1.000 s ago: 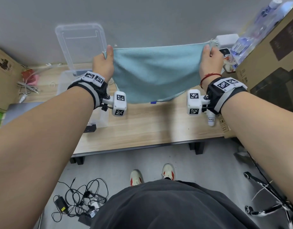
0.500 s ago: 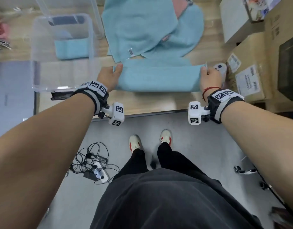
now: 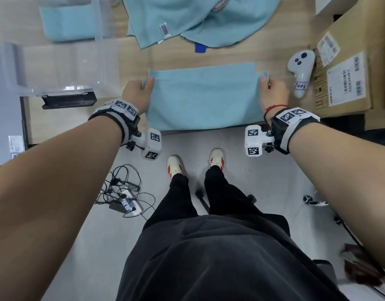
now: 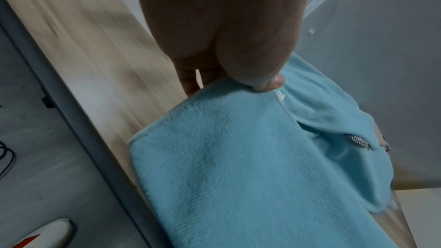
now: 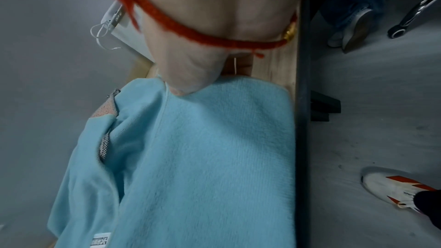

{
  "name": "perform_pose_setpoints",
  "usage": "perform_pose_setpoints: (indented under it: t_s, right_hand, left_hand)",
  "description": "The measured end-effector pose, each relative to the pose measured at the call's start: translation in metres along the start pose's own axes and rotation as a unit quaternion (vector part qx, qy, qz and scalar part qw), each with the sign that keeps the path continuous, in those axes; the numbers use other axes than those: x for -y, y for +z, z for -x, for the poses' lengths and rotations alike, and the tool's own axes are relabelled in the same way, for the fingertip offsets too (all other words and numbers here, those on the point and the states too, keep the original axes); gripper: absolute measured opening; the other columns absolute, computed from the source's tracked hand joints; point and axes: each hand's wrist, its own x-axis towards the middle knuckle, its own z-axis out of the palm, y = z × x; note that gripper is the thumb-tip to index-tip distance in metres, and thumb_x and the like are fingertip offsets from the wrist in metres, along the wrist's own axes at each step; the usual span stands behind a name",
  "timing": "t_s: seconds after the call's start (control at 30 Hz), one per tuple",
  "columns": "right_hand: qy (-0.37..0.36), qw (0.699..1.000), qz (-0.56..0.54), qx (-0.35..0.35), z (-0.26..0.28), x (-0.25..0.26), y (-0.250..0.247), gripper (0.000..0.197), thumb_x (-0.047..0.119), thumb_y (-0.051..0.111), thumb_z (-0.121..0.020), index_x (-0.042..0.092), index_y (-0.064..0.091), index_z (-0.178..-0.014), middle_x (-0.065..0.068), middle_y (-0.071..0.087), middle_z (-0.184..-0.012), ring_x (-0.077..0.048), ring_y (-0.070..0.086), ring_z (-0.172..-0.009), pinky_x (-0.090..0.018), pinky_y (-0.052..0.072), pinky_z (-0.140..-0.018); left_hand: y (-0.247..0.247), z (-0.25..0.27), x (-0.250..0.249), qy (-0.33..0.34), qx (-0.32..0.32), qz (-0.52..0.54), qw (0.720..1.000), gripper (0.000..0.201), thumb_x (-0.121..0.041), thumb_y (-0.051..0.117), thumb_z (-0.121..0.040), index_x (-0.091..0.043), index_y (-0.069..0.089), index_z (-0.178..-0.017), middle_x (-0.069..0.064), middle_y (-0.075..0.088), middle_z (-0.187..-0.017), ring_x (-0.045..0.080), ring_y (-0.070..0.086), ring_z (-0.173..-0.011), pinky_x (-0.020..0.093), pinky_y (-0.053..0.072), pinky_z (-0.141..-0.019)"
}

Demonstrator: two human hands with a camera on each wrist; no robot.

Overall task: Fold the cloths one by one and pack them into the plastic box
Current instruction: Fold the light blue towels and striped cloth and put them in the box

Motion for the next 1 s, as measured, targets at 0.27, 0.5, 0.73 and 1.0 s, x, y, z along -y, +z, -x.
perform_pose_setpoints:
  t_s: [0.27, 0.5, 0.73, 1.0]
  right_hand:
    - [-0.020, 1.000, -0.009, -0.001, -0.032, 0.016, 0.008, 0.028, 0.027, 0.040, -0.099, 0.018, 0.038, -0.072, -0.004, 0.043, -0.069, -0.021, 0.040, -0.074, -0.029, 0.022, -0.062]
    - [-0.019, 0.999, 0.030, 0.041, -0.049, 0.016, 0.023, 0.024, 0.029, 0.039, -0.100, 0.011, 0.049, -0.089, -0.009, 0.051, -0.085, -0.023, 0.046, -0.078, -0.030, 0.032, -0.068]
    - [-0.007, 0.996, 0.068, 0.050, -0.055, 0.012, 0.029, 0.029, 0.026, 0.036, -0.102, 0.002, 0.051, -0.096, -0.015, 0.054, -0.091, -0.027, 0.046, -0.081, -0.029, 0.030, -0.068]
    - [0.010, 0.994, 0.103, 0.044, -0.061, 0.017, 0.030, 0.035, 0.029, 0.032, -0.103, 0.003, 0.053, -0.110, -0.019, 0.060, -0.100, -0.032, 0.053, -0.085, -0.030, 0.029, -0.067]
  left_hand:
    - [0.005, -0.030, -0.003, -0.003, -0.003, 0.016, 1.000, 0.056, -0.059, 0.035, -0.095, -0.010, 0.044, -0.069, 0.009, 0.051, -0.073, 0.025, 0.048, -0.072, 0.034, 0.037, -0.066]
    - [0.011, -0.043, 0.000, -0.015, 0.000, -0.050, 0.999, 0.051, -0.053, 0.036, -0.098, -0.008, 0.057, -0.087, 0.011, 0.057, -0.087, 0.027, 0.051, -0.080, 0.033, 0.038, -0.071]
    - [0.012, -0.049, 0.005, -0.021, -0.016, -0.046, 0.999, 0.030, -0.038, 0.047, -0.098, -0.013, 0.059, -0.088, 0.006, 0.056, -0.081, 0.025, 0.049, -0.079, 0.028, 0.035, -0.071]
    - [0.016, -0.055, 0.002, -0.051, -0.031, -0.027, 0.998, 0.030, -0.041, 0.053, -0.093, -0.019, 0.048, -0.074, 0.004, 0.045, -0.073, 0.023, 0.040, -0.071, 0.026, 0.031, -0.063]
